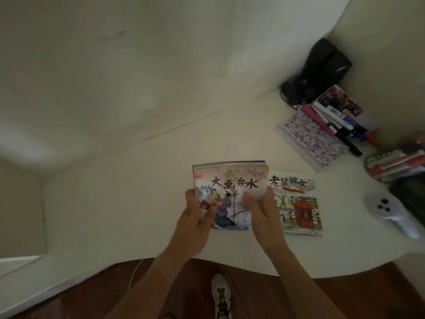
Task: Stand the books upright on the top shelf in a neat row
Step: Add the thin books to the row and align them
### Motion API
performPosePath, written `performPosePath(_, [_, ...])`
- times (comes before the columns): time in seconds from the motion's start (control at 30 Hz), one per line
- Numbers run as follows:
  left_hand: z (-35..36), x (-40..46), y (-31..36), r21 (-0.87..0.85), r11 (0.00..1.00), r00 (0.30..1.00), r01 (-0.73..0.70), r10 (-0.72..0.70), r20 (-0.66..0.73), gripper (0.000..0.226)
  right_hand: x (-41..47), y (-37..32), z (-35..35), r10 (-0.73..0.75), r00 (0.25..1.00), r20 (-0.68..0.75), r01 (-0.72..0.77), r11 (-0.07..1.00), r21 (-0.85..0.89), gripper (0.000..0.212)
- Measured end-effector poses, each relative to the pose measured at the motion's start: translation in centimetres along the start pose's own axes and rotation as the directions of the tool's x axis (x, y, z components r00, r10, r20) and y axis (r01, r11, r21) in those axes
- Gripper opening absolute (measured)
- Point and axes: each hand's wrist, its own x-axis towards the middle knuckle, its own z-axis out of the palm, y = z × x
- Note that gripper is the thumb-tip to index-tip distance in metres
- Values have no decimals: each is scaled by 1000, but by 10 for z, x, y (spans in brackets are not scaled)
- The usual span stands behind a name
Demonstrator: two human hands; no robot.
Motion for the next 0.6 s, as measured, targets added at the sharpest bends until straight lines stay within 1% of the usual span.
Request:
performPosePath(0.03, [7,3,11,12,1000,999,12,-13,47,24,2,-6,-11,34,997,-69,-37,998,-42,31])
performPosePath(0.07, [17,8,24,39,998,994,54,-58,91,25,5,-10,-26,73,988,-138,-89,990,-110,28])
performPosePath(0.13, [48,22,51,150,978,978,145,-165,129,26,12,-16,-60,146,958,-248,-203,953,-225,34])
performPosePath(0.2, [83,38,69,296,944,975,145,-188,120,28,21,-16,-94,221,915,-339,-324,902,-286,45])
performPosePath(0.27, [114,48,78,486,868,981,97,-164,99,38,33,-12,-117,282,881,-379,-410,856,-315,49])
performPosePath(0.37, [148,50,76,747,664,995,26,-90,46,45,49,5,-126,270,885,-378,-425,799,-425,47])
performPosePath(0.4, [155,48,73,772,634,997,46,-74,1,50,52,11,-125,253,886,-388,-427,773,-470,48])
performPosePath(0.43, [160,47,71,763,640,996,86,-82,-44,55,55,17,-124,228,880,-416,-438,730,-524,51])
performPosePath(0.5, [166,44,65,713,689,992,129,-100,-83,58,55,23,-126,147,864,-482,-457,629,-628,57])
performPosePath(0.53, [166,43,65,695,704,989,147,-115,-93,56,54,25,-128,153,857,-492,-472,615,-631,59])
performPosePath(0.6, [167,45,69,629,750,978,207,-149,-144,50,53,34,-135,228,855,-465,-481,685,-548,63])
